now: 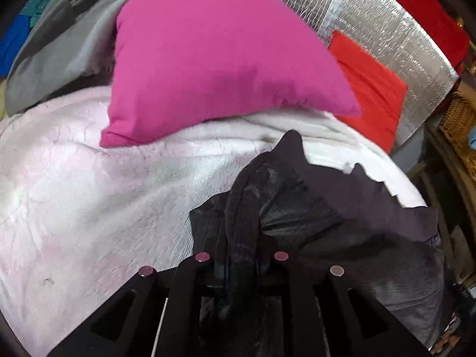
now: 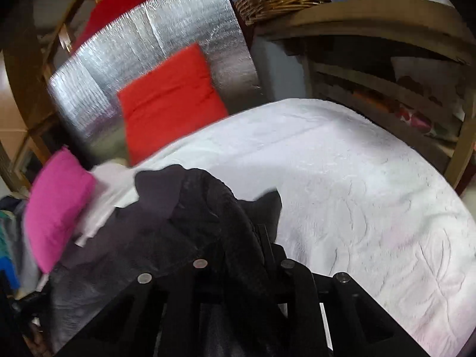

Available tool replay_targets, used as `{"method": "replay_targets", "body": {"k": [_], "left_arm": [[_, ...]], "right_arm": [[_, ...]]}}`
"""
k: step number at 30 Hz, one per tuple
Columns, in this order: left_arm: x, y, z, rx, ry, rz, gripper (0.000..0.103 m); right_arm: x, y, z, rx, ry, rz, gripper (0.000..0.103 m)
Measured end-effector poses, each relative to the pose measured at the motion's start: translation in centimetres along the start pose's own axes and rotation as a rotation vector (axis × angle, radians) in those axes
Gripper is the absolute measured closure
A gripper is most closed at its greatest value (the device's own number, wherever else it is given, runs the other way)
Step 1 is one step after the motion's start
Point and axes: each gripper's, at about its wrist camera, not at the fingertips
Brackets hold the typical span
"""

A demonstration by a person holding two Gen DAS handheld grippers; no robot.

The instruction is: Fold large clothes

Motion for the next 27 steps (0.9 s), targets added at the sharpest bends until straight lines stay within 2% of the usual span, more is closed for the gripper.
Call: {"method": "replay_targets", "body": {"k": [2,5,6,7,8,9,11,14,15,16,17,18,20,22,27], "left_arm": [[-1.3,0.0,0.0,-0.002,0.019,0.01,0.089],[-1.9,0.5,-0.2,0.029,0.053,0.036,0.086],[-2.0,0.8,-0.4,0.04,0.059,0.046,0.086],[-1.9,1.0,-0.5,0.053,0.068,0.057,0.086],[-1.5,1.2,-0.7,0.061,0.074,0.064,0.085],[-1.1,1.3,-0.8,0.064,0.075,0.064,0.083],[0.0,1.4,-1.1,0.062,0.069,0.049,0.079],[2.1,1.6,-1.3,0.067,0.031,0.029,0.072],[3.1,1.7,-1.4,0.064,0.009,0.029,0.069],[4.1,1.6,-1.4,0.058,-0.013,0.026,0.066],[5.2,1.5,-1.4,0.049,-0.041,0.018,0.056],[6.4,1.3,-1.3,0.038,-0.073,0.008,0.047],[8.1,0.8,-1.1,0.007,-0.123,-0.003,0.044],[9.2,-0.2,-0.6,-0.048,-0.137,0.01,0.039],[8.8,-3.5,2.6,-0.178,-0.043,0.076,0.037]], "right_arm": [[-2.4,-1.9,0.8,-0.076,0.081,-0.016,0.079],[-2.3,-3.4,0.2,-0.162,0.11,-0.073,0.069],[-2.0,-3.5,-0.1,-0.179,0.121,-0.08,0.059],[-1.6,-4.0,-0.2,-0.201,0.127,-0.083,0.038],[-1.8,-3.7,-0.2,-0.223,0.122,-0.08,0.03],[-1.4,-4.0,-0.3,-0.246,0.107,-0.081,0.029],[-0.2,-4.4,-0.5,-0.267,0.076,-0.096,0.029],[2.3,-3.1,-1.3,-0.228,-0.011,-0.142,0.029],[2.9,-2.6,-1.5,-0.205,-0.028,-0.156,0.033],[3.7,-1.7,-1.5,-0.164,-0.051,-0.176,0.047],[4.2,-0.7,-1.6,-0.123,-0.067,-0.185,0.052],[4.8,0.5,-1.4,-0.071,-0.068,-0.196,0.057],[4.8,2.1,-1.0,-0.025,-0.042,-0.234,0.057],[4.5,4.3,-0.1,0.022,-0.002,-0.269,0.058],[4.0,8.9,3.2,0.145,0.079,-0.326,0.058]]}}
Point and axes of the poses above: each gripper's, at about its wrist camera, not at the fingertips, and x roughly against the way its jaws point, y to its left, z to its underside, and after that the axes turned 5 degrees about -z, right-handed
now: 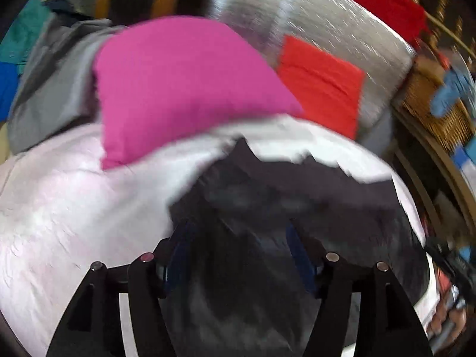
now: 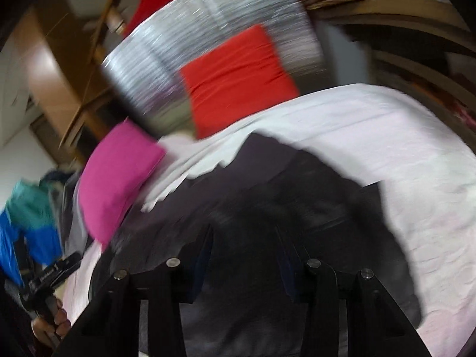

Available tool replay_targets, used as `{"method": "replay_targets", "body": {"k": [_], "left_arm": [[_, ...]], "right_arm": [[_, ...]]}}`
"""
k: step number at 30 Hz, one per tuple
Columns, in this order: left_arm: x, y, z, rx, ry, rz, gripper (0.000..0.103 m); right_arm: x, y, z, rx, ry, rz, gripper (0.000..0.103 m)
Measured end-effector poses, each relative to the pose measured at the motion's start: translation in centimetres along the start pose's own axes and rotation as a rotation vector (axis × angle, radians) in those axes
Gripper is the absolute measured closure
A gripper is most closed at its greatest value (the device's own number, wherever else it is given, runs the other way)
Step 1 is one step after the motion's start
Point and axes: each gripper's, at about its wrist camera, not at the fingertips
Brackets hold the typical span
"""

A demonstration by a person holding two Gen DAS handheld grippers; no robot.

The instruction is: Fold large clothes

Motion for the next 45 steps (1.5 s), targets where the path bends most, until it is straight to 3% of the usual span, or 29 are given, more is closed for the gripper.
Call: {"method": "replay_targets", "body": {"k": [3,6,7,11,14,16,18,23,27,30,31,34,36,37,41,42,43,45], "left_arm": [[-1.6,-1.5,1.7,-0.043,0.073,0.0,0.036],[-4.7,-1.9,2.9,-0.087,0.15,-0.053,0.034],[-5.5,-1.9,3.2,-0.1,0.136,-0.066,0.033],[-5.6,-2.6,2.6,-0.152,0.122,-0.118,0.03],[-3.7,-1.6,1.3,-0.094,0.071,-0.081,0.03],[-2.3,-0.2,0.2,-0.048,0.032,-0.07,0.03],[-1.6,1.7,-0.5,0.002,0.006,-0.093,0.029],[-3.6,6.0,-0.5,0.145,0.074,-0.196,0.028],[-6.3,6.5,0.0,0.175,0.174,-0.195,0.028],[-7.4,6.0,0.5,0.172,0.2,-0.168,0.028],[-7.2,5.8,0.6,0.159,0.187,-0.171,0.028],[-7.6,4.7,0.3,0.083,0.146,-0.205,0.028],[-8.4,4.3,0.5,0.07,0.158,-0.202,0.027],[-8.5,4.3,0.6,0.08,0.161,-0.195,0.027],[-8.1,4.9,0.5,0.114,0.176,-0.176,0.027],[-7.9,5.0,0.4,0.121,0.176,-0.175,0.028],[-7.3,4.8,0.3,0.12,0.166,-0.177,0.028],[-5.4,3.8,0.1,0.088,0.116,-0.182,0.028]], "right_arm": [[-1.2,1.7,1.4,0.037,0.034,-0.007,0.058],[-4.5,1.7,3.0,0.081,0.139,0.095,0.057],[-5.6,0.9,3.6,0.05,0.19,0.094,0.057],[-4.2,-0.2,2.5,0.016,0.197,0.042,0.059],[-1.5,-2.0,-0.2,-0.026,0.081,0.036,0.052],[-0.2,-4.5,-2.4,-0.075,0.014,0.076,0.027],[0.2,-7.3,-4.1,-0.121,-0.013,0.109,0.026],[-3.6,-11.2,-7.3,-0.167,0.087,0.164,0.027],[-8.8,-10.3,-8.2,-0.077,0.231,0.201,0.027],[-10.8,-9.1,-7.8,0.029,0.267,0.291,0.078],[-10.2,-8.8,-7.9,0.028,0.233,0.294,0.085],[-7.9,-9.8,-8.7,-0.03,0.118,0.313,0.087],[-9.3,-12.0,-7.9,-0.112,0.177,0.322,0.087],[-9.9,-12.7,-7.5,-0.141,0.2,0.312,0.084],[-7.3,-13.1,-7.3,-0.21,0.129,0.241,0.071],[-6.2,-13.2,-7.3,-0.24,0.114,0.228,0.059],[-4.3,-13.4,-7.0,-0.275,0.079,0.207,0.04],[0.1,-13.4,-6.0,-0.288,-0.027,0.175,0.032]]}}
Point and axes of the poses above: each gripper's, at about its wrist camera, not at the fingertips, and x roughly against the way its jaws point, y to its left, z to its underside, and after that the axes turned 5 degrees about -z, right-handed
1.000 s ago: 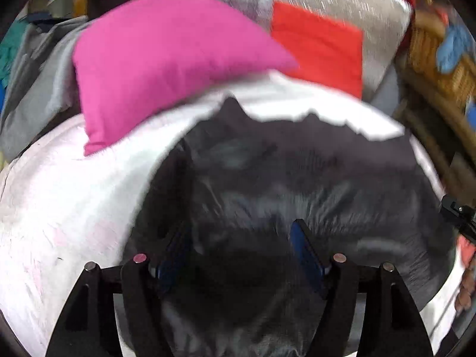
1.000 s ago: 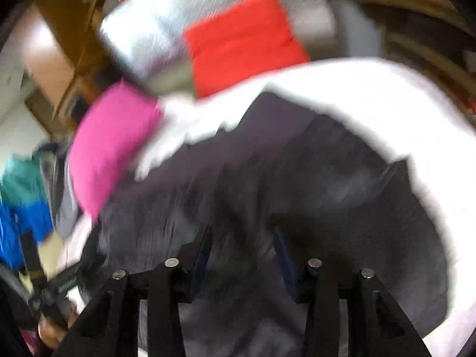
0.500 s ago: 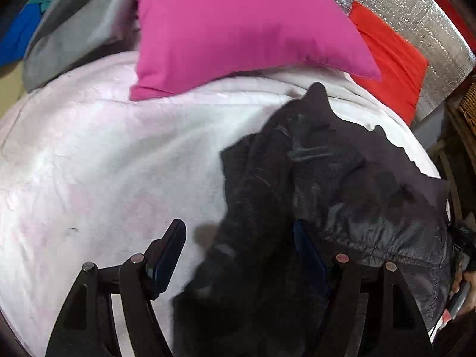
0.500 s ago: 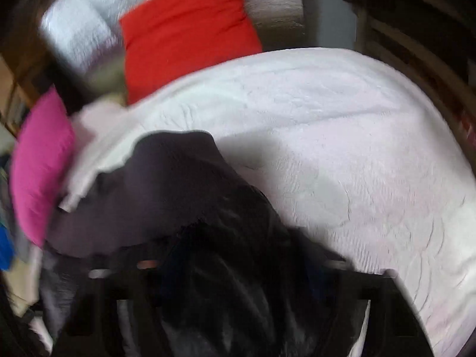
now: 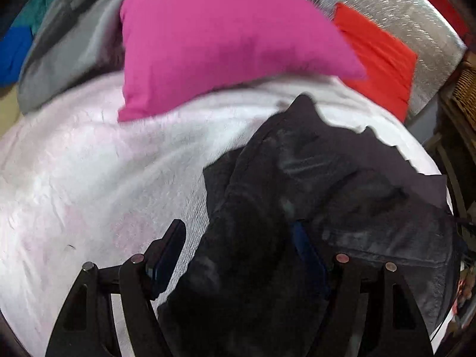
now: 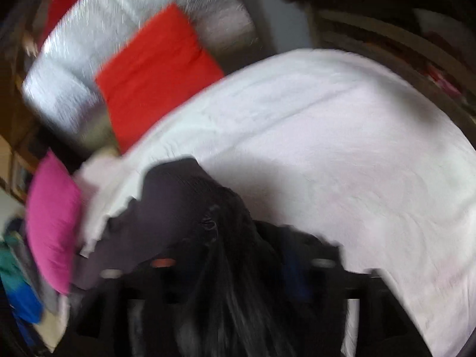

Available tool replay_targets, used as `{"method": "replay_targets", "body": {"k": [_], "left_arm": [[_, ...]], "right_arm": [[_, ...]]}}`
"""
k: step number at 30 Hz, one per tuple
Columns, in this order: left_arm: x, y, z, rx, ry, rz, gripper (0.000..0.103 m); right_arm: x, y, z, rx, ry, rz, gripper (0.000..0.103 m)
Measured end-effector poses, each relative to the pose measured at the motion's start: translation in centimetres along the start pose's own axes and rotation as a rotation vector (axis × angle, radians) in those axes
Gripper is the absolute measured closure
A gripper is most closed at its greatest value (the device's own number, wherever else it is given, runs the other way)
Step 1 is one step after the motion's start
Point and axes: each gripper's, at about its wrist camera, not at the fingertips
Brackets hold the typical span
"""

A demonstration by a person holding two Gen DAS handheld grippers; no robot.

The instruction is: Fold large clothes

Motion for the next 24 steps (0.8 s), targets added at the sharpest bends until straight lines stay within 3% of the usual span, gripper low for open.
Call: {"method": "replay_targets", "body": {"k": [3,5,6,7,11,14,16,20,24], "left_arm": [[3.8,-1.8,0.4,-0.067,-0.115,0.032,0.028],[5.3,-3.2,1.0,-0.132,-0.158,0.052,0.028],[5.9,-3.9,1.5,-0.168,-0.166,0.062,0.028],[6.2,-4.6,2.1,-0.204,-0.165,0.075,0.028],[5.8,-6.0,4.6,-0.269,-0.092,0.075,0.027],[4.0,-4.4,6.2,-0.227,0.022,0.023,0.027],[2.8,-3.1,6.9,-0.176,0.073,0.049,0.027],[4.4,-2.2,7.2,-0.153,0.046,0.062,0.027],[6.2,0.9,7.7,0.001,0.042,0.18,0.027]], "right_arm": [[5.0,-0.3,1.7,0.032,-0.069,-0.036,0.034],[7.5,-0.4,3.7,0.05,-0.069,-0.061,0.043],[8.6,-0.3,5.1,0.06,-0.051,-0.077,0.057],[9.2,-0.2,6.0,0.064,-0.035,-0.08,0.063],[9.3,0.5,9.8,0.088,0.017,-0.038,0.064],[8.1,-0.9,11.7,0.018,0.088,-0.019,0.064],[5.9,-2.5,13.1,-0.033,0.178,0.013,0.063],[7.4,-2.3,12.9,-0.043,0.151,-0.039,0.062],[9.5,-2.7,13.5,-0.101,0.129,-0.181,0.058]]}}
Point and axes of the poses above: each gripper's, at about its wrist camera, not at the fingertips, and x roughly against the way its jaws point, y to its left, z to its underside, and after that the axes turned 5 degrees about -z, right-handed
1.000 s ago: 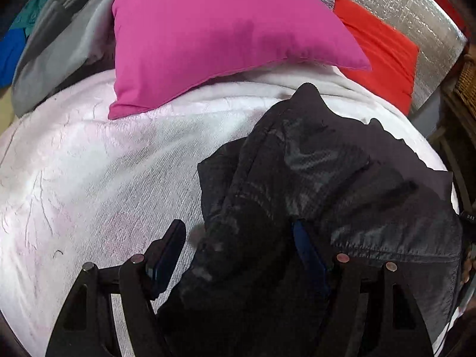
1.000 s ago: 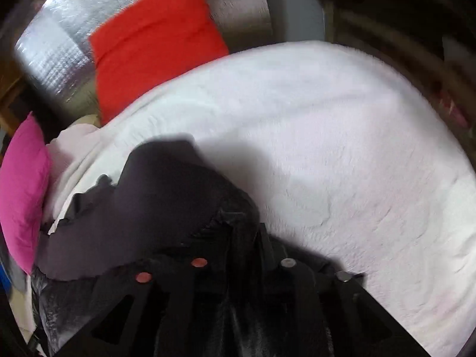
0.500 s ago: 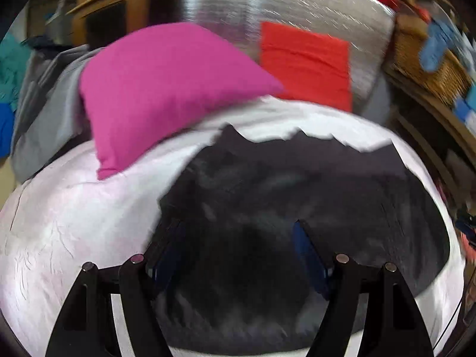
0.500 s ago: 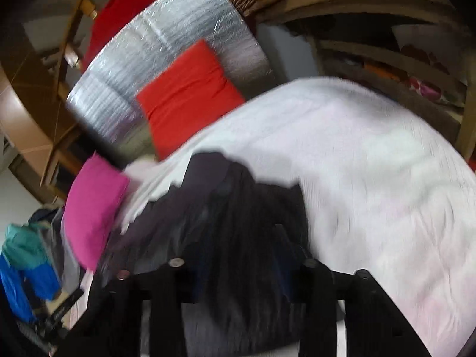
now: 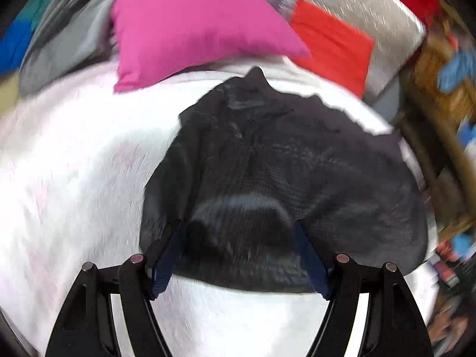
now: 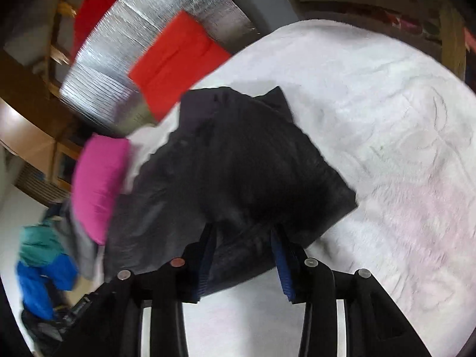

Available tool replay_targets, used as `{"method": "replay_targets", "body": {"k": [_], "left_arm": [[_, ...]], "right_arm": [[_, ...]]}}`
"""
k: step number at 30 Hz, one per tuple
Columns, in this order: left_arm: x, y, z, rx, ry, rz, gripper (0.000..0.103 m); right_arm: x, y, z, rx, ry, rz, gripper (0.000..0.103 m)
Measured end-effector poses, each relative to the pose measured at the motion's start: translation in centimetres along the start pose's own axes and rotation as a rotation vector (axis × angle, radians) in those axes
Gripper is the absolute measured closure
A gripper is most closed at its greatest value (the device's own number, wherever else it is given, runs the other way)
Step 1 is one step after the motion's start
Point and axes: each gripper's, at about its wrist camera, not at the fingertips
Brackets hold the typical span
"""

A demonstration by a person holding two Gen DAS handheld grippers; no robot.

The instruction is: Fold large clothes

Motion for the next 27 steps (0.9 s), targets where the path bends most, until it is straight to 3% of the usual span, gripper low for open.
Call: {"method": "replay_targets", "body": {"k": [3,4,7,10,13,19,23,24,25,26,27], "left_arm": [[1.7,2.7,1.0,0.144,0.002,0.062,0.027],[1.9,3.6,1.4,0.179,0.005,0.075,0.027],[1.7,4.6,2.5,0.222,0.039,0.098,0.027],[1.1,5.3,3.3,0.274,0.081,0.146,0.027],[-0.2,6.5,3.7,0.365,0.107,0.181,0.027],[-2.3,7.4,3.0,0.492,0.074,0.265,0.027],[-3.1,7.0,2.4,0.51,0.046,0.316,0.028],[-3.2,6.9,2.3,0.505,0.042,0.314,0.03],[-3.2,6.7,2.1,0.494,0.035,0.307,0.036],[-3.1,6.5,1.9,0.48,0.022,0.295,0.049],[-2.9,6.4,1.7,0.466,0.011,0.29,0.053]], "right_arm": [[0.3,-0.1,1.0,-0.041,0.023,-0.059,0.055],[0.1,0.1,1.2,-0.051,0.034,-0.078,0.05],[-1.2,0.0,2.1,-0.104,0.082,-0.122,0.037],[-2.4,-1.1,2.6,-0.204,0.103,-0.112,0.036],[-3.4,-2.6,2.2,-0.297,0.051,-0.129,0.036],[-5.2,-5.7,0.8,-0.479,-0.034,-0.178,0.034],[-6.2,-5.5,0.3,-0.473,-0.099,-0.207,0.034],[-6.3,-5.2,0.3,-0.458,-0.108,-0.201,0.036],[-6.4,-4.9,0.3,-0.437,-0.118,-0.179,0.047],[-6.4,-4.8,0.3,-0.423,-0.123,-0.162,0.052],[-6.2,-4.6,0.4,-0.416,-0.134,-0.158,0.059]]}}
Point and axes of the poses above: each gripper's, at about its wrist camera, not at the fingertips, and x roughly against the way its jaws point, y to its left, z to its underside, and after that the axes turned 5 degrees about -z, right-handed
